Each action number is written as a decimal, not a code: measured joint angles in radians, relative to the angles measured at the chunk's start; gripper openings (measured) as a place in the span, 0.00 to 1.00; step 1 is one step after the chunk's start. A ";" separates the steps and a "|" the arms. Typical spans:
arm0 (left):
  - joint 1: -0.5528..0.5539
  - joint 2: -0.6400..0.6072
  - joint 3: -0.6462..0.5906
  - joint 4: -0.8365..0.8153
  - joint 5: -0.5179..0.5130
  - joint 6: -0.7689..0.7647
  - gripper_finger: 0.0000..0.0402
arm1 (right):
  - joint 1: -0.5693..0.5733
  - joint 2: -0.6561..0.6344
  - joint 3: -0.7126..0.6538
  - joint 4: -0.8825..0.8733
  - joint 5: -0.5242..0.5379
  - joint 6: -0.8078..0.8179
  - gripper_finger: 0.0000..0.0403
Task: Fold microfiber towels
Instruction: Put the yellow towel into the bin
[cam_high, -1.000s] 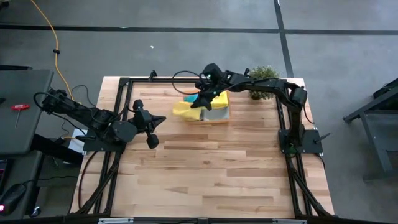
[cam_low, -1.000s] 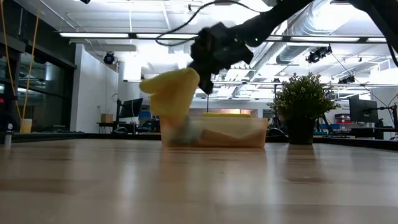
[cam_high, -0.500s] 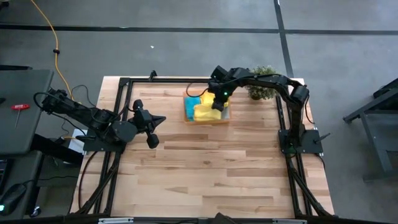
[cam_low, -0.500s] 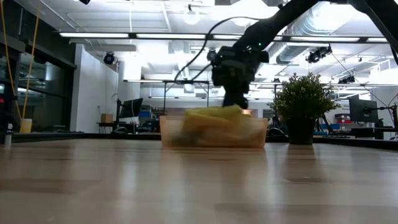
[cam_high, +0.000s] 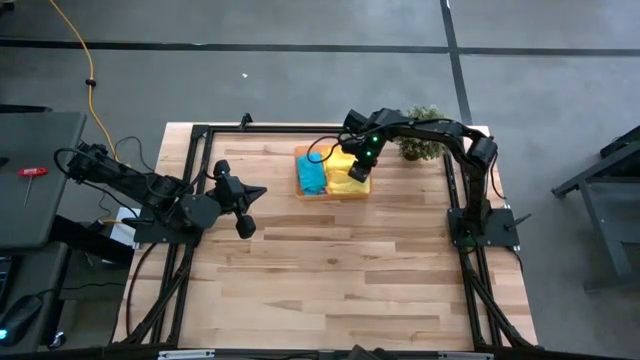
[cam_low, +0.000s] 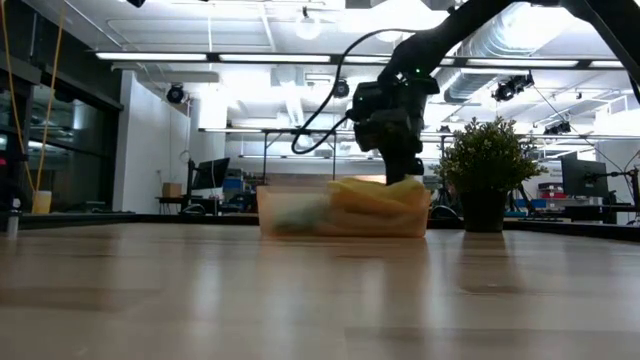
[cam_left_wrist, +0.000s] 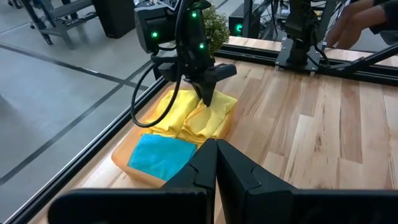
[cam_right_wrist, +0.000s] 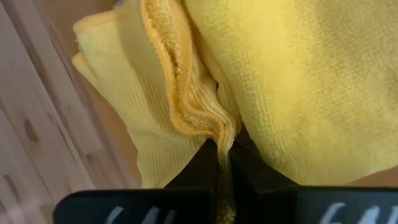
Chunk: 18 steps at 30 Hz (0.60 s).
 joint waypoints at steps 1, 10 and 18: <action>0.000 0.000 0.000 0.000 0.000 0.000 0.00 | 0.000 0.000 0.000 0.001 0.001 0.013 0.00; 0.000 0.000 0.000 0.000 0.000 0.000 0.00 | 0.001 0.000 0.000 0.010 0.076 0.073 0.19; 0.000 0.000 0.000 -0.008 0.000 0.000 0.00 | 0.000 -0.011 0.033 -0.071 0.114 0.062 0.47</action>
